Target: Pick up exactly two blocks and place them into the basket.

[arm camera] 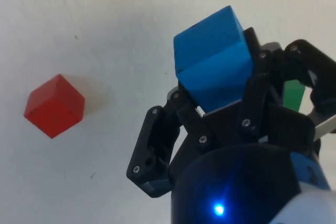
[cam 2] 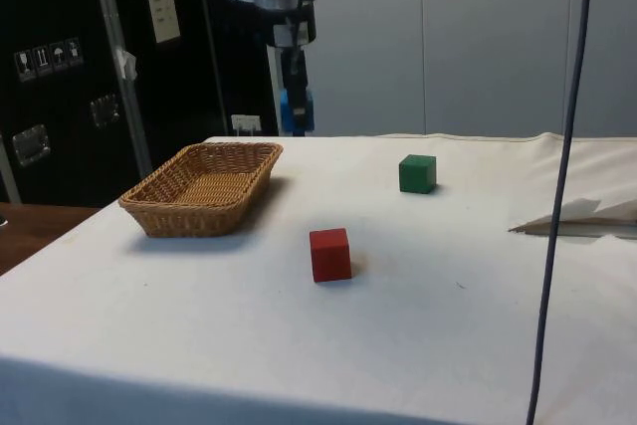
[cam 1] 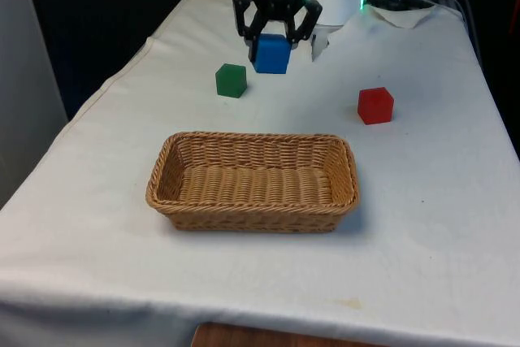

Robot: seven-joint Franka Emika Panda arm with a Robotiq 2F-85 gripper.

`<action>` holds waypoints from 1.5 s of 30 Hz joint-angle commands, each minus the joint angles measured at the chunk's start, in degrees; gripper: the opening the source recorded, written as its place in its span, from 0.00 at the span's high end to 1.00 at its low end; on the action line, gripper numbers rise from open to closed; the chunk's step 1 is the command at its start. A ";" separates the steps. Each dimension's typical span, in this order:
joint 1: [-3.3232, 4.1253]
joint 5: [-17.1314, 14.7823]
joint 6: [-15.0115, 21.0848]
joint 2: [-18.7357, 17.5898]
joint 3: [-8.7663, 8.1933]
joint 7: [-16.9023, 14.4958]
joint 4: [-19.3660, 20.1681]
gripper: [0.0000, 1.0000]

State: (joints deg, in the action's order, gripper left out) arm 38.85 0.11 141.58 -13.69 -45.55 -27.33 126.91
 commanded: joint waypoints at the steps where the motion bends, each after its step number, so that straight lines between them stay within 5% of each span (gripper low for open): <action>1: -0.29 -1.26 -0.57 -0.17 0.46 -0.23 -0.40 1.00; 5: 0.00 -1.60 0.00 -0.52 0.17 0.06 -0.46 1.00; 12: -0.46 -7.10 0.57 -3.55 0.86 -0.52 -1.09 1.00; 13: 0.00 -6.30 0.46 -3.72 0.34 -0.06 -1.09 1.00; 14: -0.46 -7.68 0.74 -4.01 0.92 -0.46 -1.09 1.00; 20: -0.52 -11.52 1.32 -6.70 1.20 -0.34 -1.38 1.00; 21: 0.00 -10.89 1.03 -6.76 0.63 -0.06 -1.38 1.00; 22: -0.52 -12.09 1.43 -7.10 1.26 -0.34 -1.43 1.00; 29: -0.63 -17.02 1.78 -10.89 1.72 -0.40 -2.35 1.00; 30: 0.00 -15.99 1.43 -10.66 0.97 -0.06 -2.23 1.00; 31: -0.63 -17.59 1.72 -11.29 1.78 -0.46 -2.52 1.00; 37: -0.63 -21.03 1.55 -14.04 1.89 -0.40 -3.55 1.00; 38: -0.06 -20.28 1.43 -14.04 1.26 -0.06 -3.44 1.00; 39: -0.57 -21.43 1.49 -14.32 1.83 -0.34 -3.72 1.00; 45: -0.40 -23.32 0.80 -15.30 1.49 0.29 -4.53 1.00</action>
State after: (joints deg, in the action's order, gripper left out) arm 38.79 -22.80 142.78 -29.05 -44.29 -27.04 122.67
